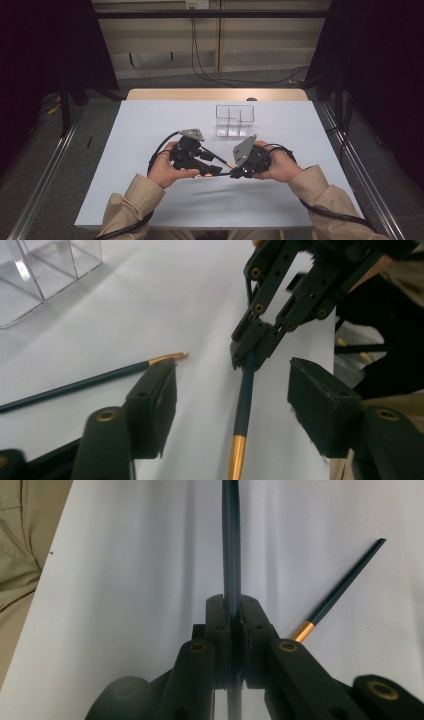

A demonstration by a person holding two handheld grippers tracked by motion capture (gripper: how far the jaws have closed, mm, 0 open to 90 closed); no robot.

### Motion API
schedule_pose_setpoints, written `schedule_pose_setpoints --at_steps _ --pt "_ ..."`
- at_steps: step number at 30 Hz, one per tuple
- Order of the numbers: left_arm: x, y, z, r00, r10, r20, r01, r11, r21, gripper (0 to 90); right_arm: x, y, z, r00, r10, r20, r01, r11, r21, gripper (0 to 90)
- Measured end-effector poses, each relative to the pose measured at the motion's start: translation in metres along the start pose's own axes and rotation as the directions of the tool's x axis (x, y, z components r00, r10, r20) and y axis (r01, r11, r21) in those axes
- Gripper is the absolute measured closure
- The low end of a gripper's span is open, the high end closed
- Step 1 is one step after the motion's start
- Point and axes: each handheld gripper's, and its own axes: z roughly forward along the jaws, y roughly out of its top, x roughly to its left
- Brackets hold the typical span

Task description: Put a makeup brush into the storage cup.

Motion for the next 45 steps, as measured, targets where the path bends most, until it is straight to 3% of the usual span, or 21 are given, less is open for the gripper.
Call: schedule_pose_setpoints --at_steps 2,8,12,18,24,26,31,32,33,36,38,39,40,41,43,45 --pt "0.002 -0.001 0.0 0.9997 -0.017 0.019 0.017 0.9995 -0.028 27.2 0.0 -0.001 0.0 1.0 0.002 -0.002 -0.002 1.0 0.001 84.8" --pt "0.003 -0.004 -0.002 0.9998 0.02 0.004 -0.02 0.9948 -0.1 16.1 0.0 -0.004 0.001 0.9997 0.022 0.006 -0.022 1.0 -0.015 84.8" --pt "0.005 -0.005 -0.004 0.9999 0.01 0.003 -0.009 0.9906 -0.136 9.3 0.0 -0.008 0.001 0.999 0.043 0.009 -0.043 0.999 -0.033 84.8" --pt "0.005 -0.007 -0.006 0.9996 0.024 -0.016 -0.027 0.9818 -0.188 8.1 0.0 -0.011 0.0 0.998 0.063 0.013 -0.062 0.997 -0.056 84.8" --pt "0.006 -0.008 -0.013 0.9983 0.043 -0.039 -0.053 0.9583 -0.281 6.7 -0.002 -0.016 -0.004 0.9939 0.107 0.028 -0.103 0.987 -0.12 84.7" --pt "0.006 -0.009 -0.015 0.9974 0.051 -0.05 -0.064 0.9473 -0.314 6.7 -0.002 -0.018 -0.004 0.9922 0.122 0.025 -0.117 0.982 -0.146 84.7" --pt "0.006 -0.012 -0.016 0.9958 0.062 -0.067 -0.08 0.9426 -0.324 6.1 0.0 -0.022 -0.001 0.9837 0.179 0.018 -0.17 0.959 -0.226 84.7" --pt "0.006 -0.012 -0.016 0.9958 0.058 -0.072 -0.078 0.9398 -0.333 6.1 0.0 -0.022 -0.001 0.9837 0.179 0.018 -0.17 0.959 -0.226 84.7" --pt "0.007 -0.013 -0.017 0.9953 0.06 -0.076 -0.082 0.938 -0.337 5.9 0.0 -0.024 0.0 0.9805 0.196 0.018 -0.185 0.951 -0.248 84.7" --pt "0.007 -0.014 -0.018 0.995 0.061 -0.079 -0.084 0.9354 -0.343 5.6 -0.001 -0.025 0.0 0.9761 0.216 0.023 -0.202 0.943 -0.264 84.7" --pt "0.008 -0.015 -0.018 0.9949 0.058 -0.083 -0.083 0.9349 -0.345 5.1 -0.001 -0.028 -0.001 0.971 0.238 0.026 -0.221 0.932 -0.288 84.7" --pt "0.008 -0.016 -0.018 0.9946 0.061 -0.085 -0.087 0.9339 -0.347 5.1 -0.002 -0.029 -0.002 0.9655 0.259 0.033 -0.236 0.921 -0.309 84.7" --pt "0.009 -0.016 -0.018 0.9946 0.059 -0.086 -0.085 0.9336 -0.348 5.1 -0.002 -0.029 -0.002 0.9655 0.259 0.033 -0.236 0.921 -0.309 84.7" --pt "0.009 -0.016 -0.018 0.9942 0.061 -0.088 -0.088 0.9341 -0.346 5.0 -0.003 -0.031 -0.003 0.9604 0.277 0.033 -0.25 0.907 -0.338 84.7" --pt "0.01 -0.018 -0.018 0.9945 0.056 -0.088 -0.084 0.9294 -0.359 4.9 -0.002 -0.032 -0.004 0.9547 0.295 0.039 -0.261 0.894 -0.363 84.7" --pt "0.009 -0.018 -0.018 0.9943 0.056 -0.09 -0.085 0.927 -0.365 4.9 -0.002 -0.034 -0.005 0.948 0.316 0.034 -0.278 0.875 -0.397 84.7"
